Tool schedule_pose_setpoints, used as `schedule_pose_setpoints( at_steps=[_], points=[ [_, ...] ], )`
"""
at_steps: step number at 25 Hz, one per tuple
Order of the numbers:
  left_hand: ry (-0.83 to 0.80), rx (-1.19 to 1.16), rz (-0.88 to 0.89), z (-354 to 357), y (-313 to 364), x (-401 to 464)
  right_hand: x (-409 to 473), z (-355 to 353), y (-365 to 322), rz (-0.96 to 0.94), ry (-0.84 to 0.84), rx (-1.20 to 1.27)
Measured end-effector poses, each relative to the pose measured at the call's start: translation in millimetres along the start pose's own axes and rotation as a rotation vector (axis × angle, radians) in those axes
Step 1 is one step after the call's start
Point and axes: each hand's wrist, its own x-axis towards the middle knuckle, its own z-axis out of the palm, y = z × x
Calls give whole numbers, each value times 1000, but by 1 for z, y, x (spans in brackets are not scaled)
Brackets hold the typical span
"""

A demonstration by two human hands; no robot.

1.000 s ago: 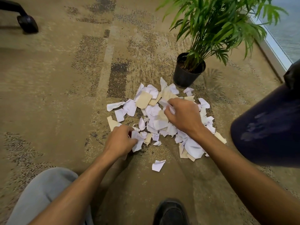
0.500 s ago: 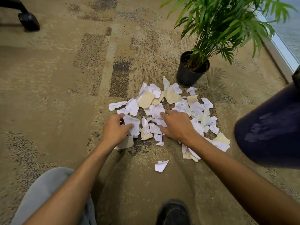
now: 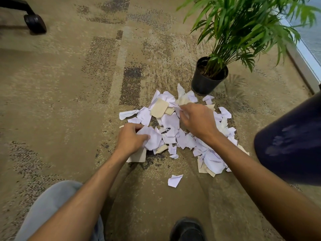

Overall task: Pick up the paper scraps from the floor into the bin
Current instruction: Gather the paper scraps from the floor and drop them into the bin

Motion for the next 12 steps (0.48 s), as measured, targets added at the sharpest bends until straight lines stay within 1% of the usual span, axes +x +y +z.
schedule_pose_setpoints(
  at_steps=[1, 3, 4, 6, 7, 9, 11, 12],
  points=[
    [13, -29, 29, 0, 3, -1, 5, 6, -2, -51, -14, -49],
    [87, -29, 145, 2, 8, -5, 12, 22, -7, -135, -114, -163],
    [138, 35, 245, 4, 10, -9, 12, 29, -10, -156, -167, -208],
    [215, 214, 450, 10, 12, -14, 9, 35, -13, -142, -252, -216],
    [208, 284, 518, 13, 12, -14, 6, 35, -14, -127, -279, -202],
    [140, 413, 576, 19, 9, -15, 1, 34, -18, -112, -334, -202],
    [39, 565, 578, 27, 5, -17, -1, 34, -19, -108, -376, -227],
    [-14, 630, 577, 31, 3, -19, -1, 34, -19, -97, -371, -230]
  ],
)
